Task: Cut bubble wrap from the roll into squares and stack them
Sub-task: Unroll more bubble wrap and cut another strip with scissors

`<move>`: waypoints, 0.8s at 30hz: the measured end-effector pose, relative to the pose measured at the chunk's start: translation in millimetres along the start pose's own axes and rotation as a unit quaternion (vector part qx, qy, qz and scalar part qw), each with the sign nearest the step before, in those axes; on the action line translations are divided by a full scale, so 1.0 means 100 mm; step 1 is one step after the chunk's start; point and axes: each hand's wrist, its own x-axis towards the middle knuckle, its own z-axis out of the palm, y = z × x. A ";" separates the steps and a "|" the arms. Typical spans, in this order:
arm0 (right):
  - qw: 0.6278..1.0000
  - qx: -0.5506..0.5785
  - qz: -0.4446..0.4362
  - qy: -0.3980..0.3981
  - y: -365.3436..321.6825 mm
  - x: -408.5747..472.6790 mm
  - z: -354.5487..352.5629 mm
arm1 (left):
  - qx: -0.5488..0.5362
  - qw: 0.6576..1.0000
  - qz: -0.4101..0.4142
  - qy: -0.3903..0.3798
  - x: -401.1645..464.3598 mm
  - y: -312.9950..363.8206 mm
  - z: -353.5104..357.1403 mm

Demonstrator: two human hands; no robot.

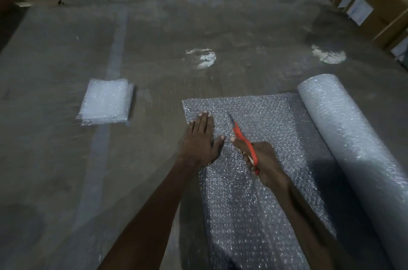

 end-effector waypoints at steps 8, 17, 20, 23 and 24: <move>1.000 0.005 0.006 0.008 -0.13 0.07 0.08 | -0.001 1.000 0.000 -0.008 0.00 0.01 -0.02; 1.000 0.020 -0.001 0.000 -0.07 0.15 0.06 | -0.001 1.000 -0.004 -0.004 0.08 -0.06 -0.01; 1.000 0.019 0.004 0.004 -0.09 0.18 0.07 | 0.001 1.000 -0.017 -0.005 0.23 -0.13 -0.08; 1.000 0.019 0.009 0.004 -0.15 0.21 0.10 | -0.003 1.000 -0.010 -0.013 0.40 -0.19 -0.19; 1.000 0.019 0.011 0.004 -0.17 0.23 0.11 | -0.001 1.000 -0.006 -0.017 0.44 -0.21 -0.19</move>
